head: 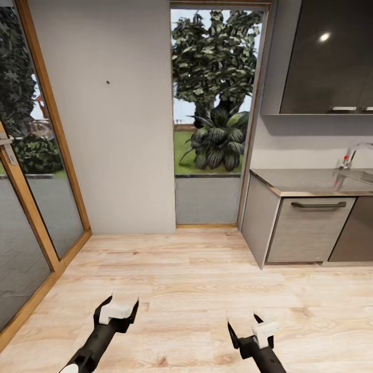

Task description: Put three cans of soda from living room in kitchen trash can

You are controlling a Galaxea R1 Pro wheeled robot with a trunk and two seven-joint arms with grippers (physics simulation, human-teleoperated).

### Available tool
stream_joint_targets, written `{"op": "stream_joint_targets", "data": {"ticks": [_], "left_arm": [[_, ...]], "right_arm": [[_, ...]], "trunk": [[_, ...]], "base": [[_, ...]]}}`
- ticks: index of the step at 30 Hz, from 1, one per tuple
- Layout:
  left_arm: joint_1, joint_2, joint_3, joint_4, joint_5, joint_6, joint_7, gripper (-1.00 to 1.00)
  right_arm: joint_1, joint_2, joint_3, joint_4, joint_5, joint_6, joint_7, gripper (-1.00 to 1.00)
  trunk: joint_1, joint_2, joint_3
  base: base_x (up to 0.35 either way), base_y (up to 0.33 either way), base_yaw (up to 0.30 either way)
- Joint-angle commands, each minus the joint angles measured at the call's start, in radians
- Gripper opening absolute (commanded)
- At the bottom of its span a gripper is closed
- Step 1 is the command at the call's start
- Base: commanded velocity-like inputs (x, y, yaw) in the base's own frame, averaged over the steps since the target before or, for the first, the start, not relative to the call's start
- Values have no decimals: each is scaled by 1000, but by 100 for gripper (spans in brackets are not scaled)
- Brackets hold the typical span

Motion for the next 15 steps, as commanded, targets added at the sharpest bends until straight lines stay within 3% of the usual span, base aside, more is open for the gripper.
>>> {"op": "stream_joint_targets", "data": {"ticks": [1,5,15], "left_arm": [[6,0,0,12,-1,-23,1,100],[24,-1,2,135,5,-121,5,100],[29,-1,5,192,5,-166,3,100]], "right_arm": [[10,0,-1,4,-1,-1,0,100],[38,-5,-10,51,-3,-11,-1,100],[49,-11,-37,66,-12,-18,0,100]], "trunk": [[0,0,0],[0,0,0],[0,0,0]], "base": [[0,0,0],[0,0,0],[0,0,0]]}}
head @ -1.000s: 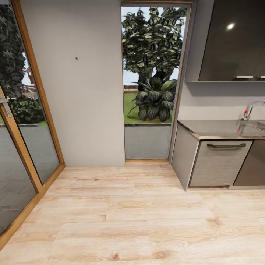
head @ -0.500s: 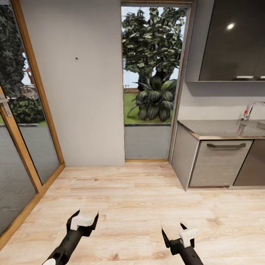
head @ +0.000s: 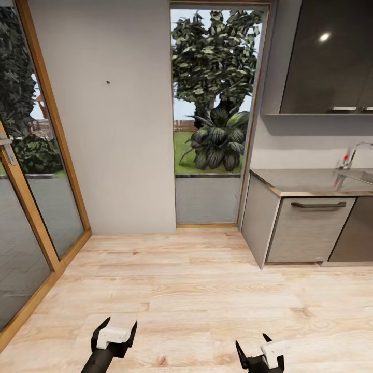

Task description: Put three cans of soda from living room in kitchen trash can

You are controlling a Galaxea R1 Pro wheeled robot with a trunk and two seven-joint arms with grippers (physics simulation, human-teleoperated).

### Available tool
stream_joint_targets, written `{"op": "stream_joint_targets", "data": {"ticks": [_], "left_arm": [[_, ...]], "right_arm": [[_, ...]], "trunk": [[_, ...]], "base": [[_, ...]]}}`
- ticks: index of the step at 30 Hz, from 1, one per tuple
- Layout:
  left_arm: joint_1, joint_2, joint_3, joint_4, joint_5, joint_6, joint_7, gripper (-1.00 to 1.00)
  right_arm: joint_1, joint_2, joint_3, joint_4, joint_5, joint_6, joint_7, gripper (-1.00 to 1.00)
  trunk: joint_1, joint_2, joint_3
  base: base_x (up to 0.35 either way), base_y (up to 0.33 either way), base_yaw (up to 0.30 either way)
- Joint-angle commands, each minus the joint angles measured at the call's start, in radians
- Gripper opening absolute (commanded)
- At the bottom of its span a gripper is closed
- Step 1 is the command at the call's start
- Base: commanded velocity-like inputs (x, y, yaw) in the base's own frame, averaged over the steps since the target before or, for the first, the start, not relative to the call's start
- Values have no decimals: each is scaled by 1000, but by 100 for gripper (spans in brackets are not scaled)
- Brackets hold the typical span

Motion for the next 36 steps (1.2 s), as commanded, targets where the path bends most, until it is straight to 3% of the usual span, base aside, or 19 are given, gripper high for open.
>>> {"op": "stream_joint_targets", "data": {"ticks": [1,9,13,36], "left_arm": [[0,0,0,1,0,0,0,100],[-1,0,-1,7,-4,-1,0,100],[-1,0,-1,52,-6,-1,-1,100],[-1,-1,0,73,-7,-2,3,100]], "right_arm": [[0,0,-7,-1,-1,0,0,100],[1,2,-86,-38,-3,1,0,100],[1,1,-110,-42,-4,1,1,100],[1,5,-115,-35,-4,1,-2,100]], "trunk": [[0,0,0],[0,0,0],[0,0,0],[0,0,0]], "base": [[0,0,0],[0,0,0],[0,0,0],[0,0,0]]}}
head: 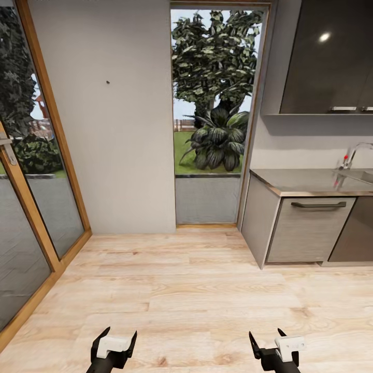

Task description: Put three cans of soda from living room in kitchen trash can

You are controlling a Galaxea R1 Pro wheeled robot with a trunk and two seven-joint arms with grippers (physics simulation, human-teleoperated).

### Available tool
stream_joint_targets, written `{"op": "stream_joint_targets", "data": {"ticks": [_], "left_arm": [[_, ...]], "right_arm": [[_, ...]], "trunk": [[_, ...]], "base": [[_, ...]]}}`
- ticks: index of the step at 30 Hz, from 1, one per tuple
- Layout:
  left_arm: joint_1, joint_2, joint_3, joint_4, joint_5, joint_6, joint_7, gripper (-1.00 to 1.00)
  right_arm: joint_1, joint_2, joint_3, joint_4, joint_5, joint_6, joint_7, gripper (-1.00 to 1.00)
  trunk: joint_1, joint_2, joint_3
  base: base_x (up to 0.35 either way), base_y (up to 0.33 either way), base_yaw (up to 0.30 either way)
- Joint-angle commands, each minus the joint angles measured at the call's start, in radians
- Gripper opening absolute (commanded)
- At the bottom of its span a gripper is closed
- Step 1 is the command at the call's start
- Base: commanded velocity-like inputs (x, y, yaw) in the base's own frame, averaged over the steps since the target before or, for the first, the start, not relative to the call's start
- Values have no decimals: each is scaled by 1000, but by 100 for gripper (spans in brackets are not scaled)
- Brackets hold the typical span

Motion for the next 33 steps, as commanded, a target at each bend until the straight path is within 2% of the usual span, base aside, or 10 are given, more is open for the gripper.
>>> {"op": "stream_joint_targets", "data": {"ticks": [1,12,33], "left_arm": [[0,0,0,0,0,0,0,100],[0,0,-1,47,-2,0,2,100],[0,0,0,51,-2,-1,2,100]], "right_arm": [[0,0,0,0,0,0,0,100],[0,-2,-1,13,0,0,1,100],[0,0,-2,35,0,0,1,100]], "trunk": [[0,0,0],[0,0,0],[0,0,0]], "base": [[-22,0,0],[-239,0,0],[-320,0,0]]}}
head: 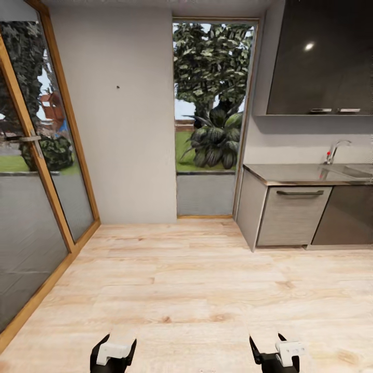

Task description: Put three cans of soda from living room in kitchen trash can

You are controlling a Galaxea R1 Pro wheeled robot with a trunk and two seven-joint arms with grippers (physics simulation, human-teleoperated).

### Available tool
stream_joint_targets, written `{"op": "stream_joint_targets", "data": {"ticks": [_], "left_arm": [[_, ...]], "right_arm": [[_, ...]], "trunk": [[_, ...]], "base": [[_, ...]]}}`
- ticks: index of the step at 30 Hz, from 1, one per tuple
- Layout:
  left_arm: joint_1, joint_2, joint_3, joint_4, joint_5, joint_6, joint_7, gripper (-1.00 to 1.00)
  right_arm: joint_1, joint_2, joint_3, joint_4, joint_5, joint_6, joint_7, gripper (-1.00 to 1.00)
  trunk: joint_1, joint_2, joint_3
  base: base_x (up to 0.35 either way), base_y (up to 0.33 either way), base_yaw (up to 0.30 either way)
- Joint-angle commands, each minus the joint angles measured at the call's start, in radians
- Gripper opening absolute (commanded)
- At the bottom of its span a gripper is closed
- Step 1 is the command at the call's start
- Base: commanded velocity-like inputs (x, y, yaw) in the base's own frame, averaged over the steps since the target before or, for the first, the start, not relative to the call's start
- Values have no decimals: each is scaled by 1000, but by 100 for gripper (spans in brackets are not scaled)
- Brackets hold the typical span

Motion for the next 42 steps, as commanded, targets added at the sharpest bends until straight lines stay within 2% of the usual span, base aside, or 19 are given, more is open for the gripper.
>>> {"op": "stream_joint_targets", "data": {"ticks": [1,42], "left_arm": [[0,0,0,0,0,0,0,100],[0,0,1,1,-1,-1,0,100]], "right_arm": [[0,0,0,0,0,0,0,100],[-1,2,2,11,1,0,0,100]], "trunk": [[0,0,0],[0,0,0]], "base": [[-323,0,0],[-322,0,0]]}}
